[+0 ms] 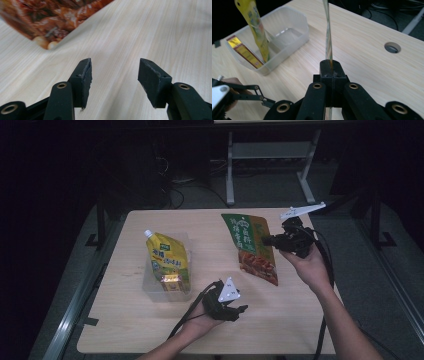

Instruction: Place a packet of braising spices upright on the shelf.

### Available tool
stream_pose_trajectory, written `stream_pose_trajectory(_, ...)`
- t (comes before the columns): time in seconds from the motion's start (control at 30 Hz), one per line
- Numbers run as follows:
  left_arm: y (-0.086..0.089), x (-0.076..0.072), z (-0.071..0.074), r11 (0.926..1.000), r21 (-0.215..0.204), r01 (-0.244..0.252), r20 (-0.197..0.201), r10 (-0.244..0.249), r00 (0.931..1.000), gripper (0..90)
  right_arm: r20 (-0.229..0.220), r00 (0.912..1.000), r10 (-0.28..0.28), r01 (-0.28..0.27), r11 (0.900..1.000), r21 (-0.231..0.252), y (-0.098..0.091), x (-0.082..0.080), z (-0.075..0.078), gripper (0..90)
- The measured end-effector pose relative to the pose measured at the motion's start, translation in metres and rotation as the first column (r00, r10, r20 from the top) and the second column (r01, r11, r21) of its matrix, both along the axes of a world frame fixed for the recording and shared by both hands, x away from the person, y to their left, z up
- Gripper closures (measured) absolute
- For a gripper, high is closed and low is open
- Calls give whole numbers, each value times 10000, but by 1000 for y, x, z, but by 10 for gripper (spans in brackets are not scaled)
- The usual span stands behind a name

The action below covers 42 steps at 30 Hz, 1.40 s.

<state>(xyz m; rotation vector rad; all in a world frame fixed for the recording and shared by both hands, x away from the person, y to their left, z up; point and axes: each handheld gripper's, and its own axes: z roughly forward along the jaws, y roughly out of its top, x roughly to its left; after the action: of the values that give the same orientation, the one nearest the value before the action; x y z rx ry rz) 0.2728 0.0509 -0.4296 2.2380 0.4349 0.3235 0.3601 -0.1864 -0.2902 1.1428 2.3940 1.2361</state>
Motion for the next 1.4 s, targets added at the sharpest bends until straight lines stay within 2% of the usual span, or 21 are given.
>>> stream_pose_trajectory(0.1, 3, -2, 0, 9997, -213, -76, -84, 75, 9999, 420, 167, 9998, 108, -107, 9999, -52, 6, 3, 4, 900)
stream_pose_trajectory(0.33, 13, -7, -2, 9992, -397, -50, -133, 45, 9999, 407, 349, 9984, 452, -456, 9989, 114, 24, 8, 11, 900)
stream_pose_trajectory(0.5, 20, -9, -1, 9980, -609, -144, -117, 137, 9998, 403, 499, 9968, 626, -644, 9973, 349, 33, 12, 13, 900)
stream_pose_trajectory(0.57, 23, -9, -2, 9984, -549, -117, -134, 110, 9998, 402, 587, 9959, 686, -712, 9965, 444, 38, 13, 15, 900)
stream_pose_trajectory(0.63, 24, -11, -3, 9970, -739, -223, -253, 205, 9995, 399, 724, 9943, 785, -822, 9953, 507, 43, 15, 17, 900)
stream_pose_trajectory(0.67, 26, -11, -3, 9980, -615, -149, -184, 138, 9997, 396, 795, 9932, 855, -900, 9944, 547, 45, 16, 17, 900)
stream_pose_trajectory(0.73, 28, -12, -4, 9974, -705, -165, -220, 150, 9996, 390, 954, 9915, 889, -956, 9931, 681, 50, 17, 18, 900)
stream_pose_trajectory(0.87, 30, -14, -6, 9975, -694, -161, -269, 143, 9995, 390, 1304, 9820, 1366, -1488, 9849, 884, 59, 22, 17, 900)
stream_pose_trajectory(0.93, 31, -14, -6, 9982, -599, -94, -245, 80, 9997, 387, 1267, 9794, 1570, -1712, 9791, 1101, 63, 28, 15, 900)
stream_pose_trajectory(1.0, 32, -14, -6, 9976, -684, -105, -250, 88, 9996, 384, 1272, 9775, 1680, -1842, 9745, 1279, 64, 33, 14, 900)
stream_pose_trajectory(1.03, 32, -15, -7, 9972, -732, -126, -246, 108, 9996, 384, 1208, 9744, 1895, -2065, 9670, 1490, 65, 36, 13, 900)
stream_pose_trajectory(1.07, 33, -15, -6, 9974, -705, -137, -270, 118, 9996, 384, 1202, 9730, 1973, -2149, 9638, 1579, 65, 37, 13, 900)
stream_pose_trajectory(1.1, 33, -15, -6, 9974, -705, -137, -270, 118, 9996, 383, 1202, 9730, 1973, -2149, 9638, 1579, 65, 37, 13, 900)
stream_pose_trajectory(1.13, 34, -15, -7, 9966, -802, -161, -387, 131, 9992, 382, 1308, 9632, 2350, -2558, 9506, 1760, 68, 41, 13, 900)
stream_pose_trajectory(1.17, 35, -14, -7, 9972, -732, -131, -385, 103, 9992, 381, 1343, 9611, 2413, -2626, 9491, 1738, 69, 43, 14, 900)
stream_pose_trajectory(1.23, 36, -15, -8, 9958, -902, -183, -437, 144, 9989, 379, 1377, 9537, 2674, -2891, 9412, 1750, 71, 46, 15, 900)
stream_pose_trajectory(1.4, 36, -15, -8, 9948, -1012, -115, -504, 65, 9987, 378, 1373, 9407, 3102, -3314, 9270, 1755, 82, 53, 19, 900)
